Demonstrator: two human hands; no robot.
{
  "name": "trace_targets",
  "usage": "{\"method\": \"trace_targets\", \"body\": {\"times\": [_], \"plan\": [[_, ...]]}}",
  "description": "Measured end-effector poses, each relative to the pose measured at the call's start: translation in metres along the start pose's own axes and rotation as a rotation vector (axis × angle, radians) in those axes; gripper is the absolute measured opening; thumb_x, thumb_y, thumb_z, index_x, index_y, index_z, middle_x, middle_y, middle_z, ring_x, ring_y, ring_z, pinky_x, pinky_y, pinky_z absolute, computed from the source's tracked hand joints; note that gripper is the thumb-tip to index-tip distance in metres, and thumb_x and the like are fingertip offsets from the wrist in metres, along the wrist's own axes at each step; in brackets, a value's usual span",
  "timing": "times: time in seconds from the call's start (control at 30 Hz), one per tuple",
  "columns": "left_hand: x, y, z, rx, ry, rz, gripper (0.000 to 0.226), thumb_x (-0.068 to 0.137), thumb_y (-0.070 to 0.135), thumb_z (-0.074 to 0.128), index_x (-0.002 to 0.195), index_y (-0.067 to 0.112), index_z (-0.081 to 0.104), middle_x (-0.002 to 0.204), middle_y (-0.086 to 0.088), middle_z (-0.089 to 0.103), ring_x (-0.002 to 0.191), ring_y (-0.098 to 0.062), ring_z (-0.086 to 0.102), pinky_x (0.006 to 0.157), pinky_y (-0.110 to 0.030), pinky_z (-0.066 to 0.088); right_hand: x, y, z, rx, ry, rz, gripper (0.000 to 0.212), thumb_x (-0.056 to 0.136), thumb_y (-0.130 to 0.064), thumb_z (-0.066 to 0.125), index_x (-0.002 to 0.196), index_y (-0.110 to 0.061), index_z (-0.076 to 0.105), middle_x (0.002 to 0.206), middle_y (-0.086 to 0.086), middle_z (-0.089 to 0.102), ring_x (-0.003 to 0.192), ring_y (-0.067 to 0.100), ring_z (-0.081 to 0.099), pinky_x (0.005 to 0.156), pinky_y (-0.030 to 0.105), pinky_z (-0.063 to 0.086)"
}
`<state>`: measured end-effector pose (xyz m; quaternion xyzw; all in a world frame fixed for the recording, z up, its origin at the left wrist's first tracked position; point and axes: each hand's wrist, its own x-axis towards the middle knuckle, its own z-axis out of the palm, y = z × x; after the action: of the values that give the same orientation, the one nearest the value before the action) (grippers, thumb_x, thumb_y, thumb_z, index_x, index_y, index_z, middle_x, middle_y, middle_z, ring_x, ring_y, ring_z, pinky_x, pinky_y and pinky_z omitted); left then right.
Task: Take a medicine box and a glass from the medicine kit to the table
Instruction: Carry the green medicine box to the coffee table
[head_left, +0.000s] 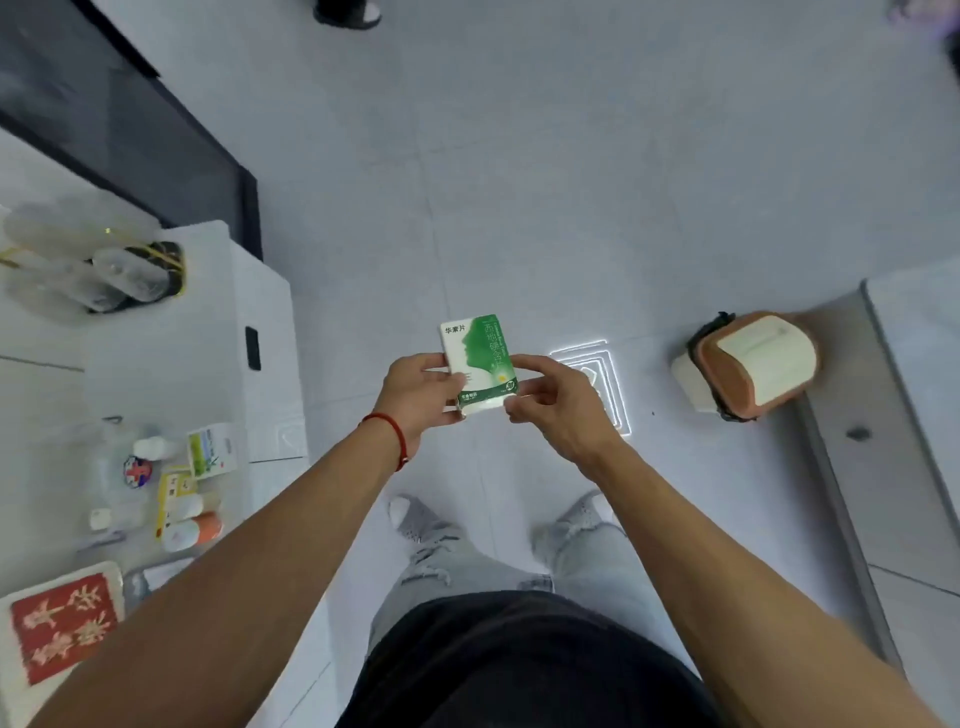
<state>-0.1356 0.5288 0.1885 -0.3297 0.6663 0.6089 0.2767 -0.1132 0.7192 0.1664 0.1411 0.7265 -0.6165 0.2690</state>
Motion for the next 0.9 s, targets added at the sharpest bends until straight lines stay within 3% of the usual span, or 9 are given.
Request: {"method": "trace_targets", "body": {"times": [0.2, 0.37, 0.5, 0.63, 0.73, 0.9], "plan": [[-0.005, 0.032, 0.195, 0.239, -0.228, 0.033, 0.035, 0.094, 0.0, 0.062, 0.129, -0.002, 0.058, 0.114, -0.024, 0.069, 0.089, -0.03, 0.07, 0.082, -0.047, 0.061, -0.042, 0.046, -0.179, 0.205, 0.278, 0.008, 0.043, 0.087, 0.0, 0.077, 0.128, -0.009, 0.067, 0.082, 0.012, 0.073, 0.074, 0.023, 0.071, 0.085, 0.042, 0.063], [0.001, 0.062, 0.344, 0.362, -0.439, 0.077, 0.042, 0.092, -0.004, 0.064, 0.132, 0.001, 0.055, 0.107, -0.017, 0.069, 0.091, -0.027, 0.07, 0.074, -0.038, 0.063, -0.069, 0.077, -0.293, 0.25, 0.572, 0.005, 0.04, 0.088, -0.002, 0.076, 0.126, -0.01, 0.068, 0.08, 0.007, 0.073, 0.065, 0.011, 0.072, 0.069, 0.021, 0.061], [0.017, 0.09, 0.449, 0.499, -0.649, 0.125, 0.044, 0.088, -0.012, 0.064, 0.13, -0.001, 0.058, 0.091, -0.01, 0.07, 0.083, -0.025, 0.071, 0.068, -0.031, 0.064, -0.073, 0.093, -0.359, 0.323, 0.82, 0.058, 0.032, 0.09, -0.009, 0.075, 0.119, -0.022, 0.07, 0.083, -0.003, 0.075, 0.075, 0.017, 0.077, 0.08, 0.036, 0.064], [0.039, 0.115, 0.545, 0.627, -0.82, 0.105, 0.042, 0.087, -0.019, 0.06, 0.124, 0.001, 0.062, 0.087, -0.008, 0.074, 0.071, -0.02, 0.075, 0.063, -0.032, 0.063, -0.065, 0.103, -0.419, 0.492, 1.002, 0.171, 0.032, 0.088, -0.014, 0.075, 0.119, -0.021, 0.071, 0.092, 0.006, 0.079, 0.084, 0.023, 0.078, 0.089, 0.048, 0.061], [0.049, 0.132, 0.609, 0.773, -0.916, 0.132, 0.046, 0.086, -0.017, 0.063, 0.128, 0.002, 0.062, 0.089, -0.009, 0.07, 0.079, -0.024, 0.073, 0.069, -0.035, 0.063, -0.06, 0.104, -0.455, 0.657, 1.126, 0.227, 0.031, 0.084, -0.017, 0.075, 0.113, -0.026, 0.071, 0.092, 0.004, 0.08, 0.086, 0.024, 0.079, 0.093, 0.05, 0.059], [0.057, 0.148, 0.711, 1.02, -1.007, 0.194, 0.049, 0.084, -0.012, 0.067, 0.128, 0.01, 0.065, 0.105, -0.012, 0.073, 0.093, -0.027, 0.073, 0.074, -0.032, 0.063, -0.045, 0.114, -0.515, 0.925, 1.301, 0.289, 0.027, 0.078, -0.011, 0.076, 0.104, -0.02, 0.074, 0.088, 0.008, 0.08, 0.088, 0.032, 0.077, 0.091, 0.054, 0.059]]}}
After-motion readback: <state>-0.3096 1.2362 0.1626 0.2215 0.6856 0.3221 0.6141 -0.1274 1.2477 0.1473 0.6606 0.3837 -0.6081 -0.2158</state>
